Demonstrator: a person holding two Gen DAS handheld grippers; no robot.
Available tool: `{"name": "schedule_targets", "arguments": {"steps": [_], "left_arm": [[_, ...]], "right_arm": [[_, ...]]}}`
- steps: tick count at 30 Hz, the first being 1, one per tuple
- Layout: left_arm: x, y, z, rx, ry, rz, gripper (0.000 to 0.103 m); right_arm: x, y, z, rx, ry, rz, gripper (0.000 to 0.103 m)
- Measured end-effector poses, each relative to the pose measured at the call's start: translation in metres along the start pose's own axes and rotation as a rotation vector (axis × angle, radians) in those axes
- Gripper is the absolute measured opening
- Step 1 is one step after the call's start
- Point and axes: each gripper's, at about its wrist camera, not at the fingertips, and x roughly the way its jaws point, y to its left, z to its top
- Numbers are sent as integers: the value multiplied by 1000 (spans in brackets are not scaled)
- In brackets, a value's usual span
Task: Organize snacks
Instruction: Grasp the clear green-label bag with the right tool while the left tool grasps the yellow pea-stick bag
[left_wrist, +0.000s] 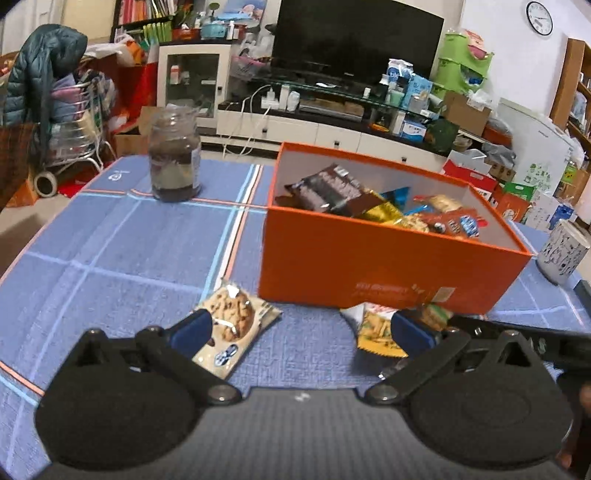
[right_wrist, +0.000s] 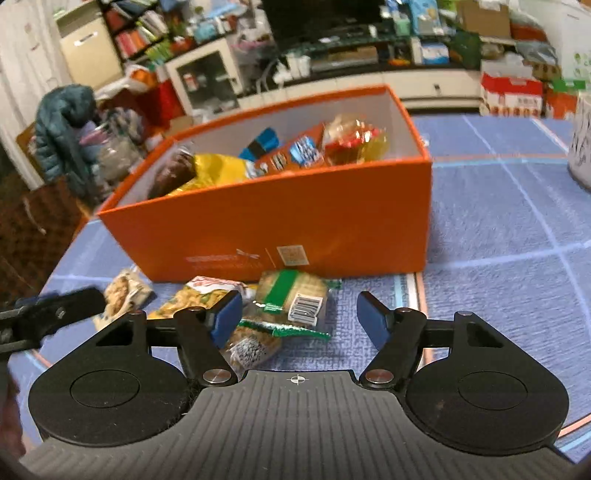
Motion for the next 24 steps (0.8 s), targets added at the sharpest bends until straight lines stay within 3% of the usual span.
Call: {"name": "schedule_targets", "arguments": {"steps": [5,8,14,19,22,24], "left_arm": [[4,2,3,-6,6,-7,102],[8,-4,3,24,2,-8,102],[29,-32,2,71,32,-28,102],[48,-58,1,75,45,-67,102],[63,-71,-2,103,72,-59,90],[74,-73,-4,95,103,-58,74]], "right_arm": [[33,-1,2,67,66,8,58],[41,7,4,22,68,-20,37],[19,-5,-2,-90,38,-70,36],[-13,-31,-8,-108,14,-82,36],[-21,-38,-10,-110,20,-68,36],[-26,-41,-11,-119,17,-61,36]]}}
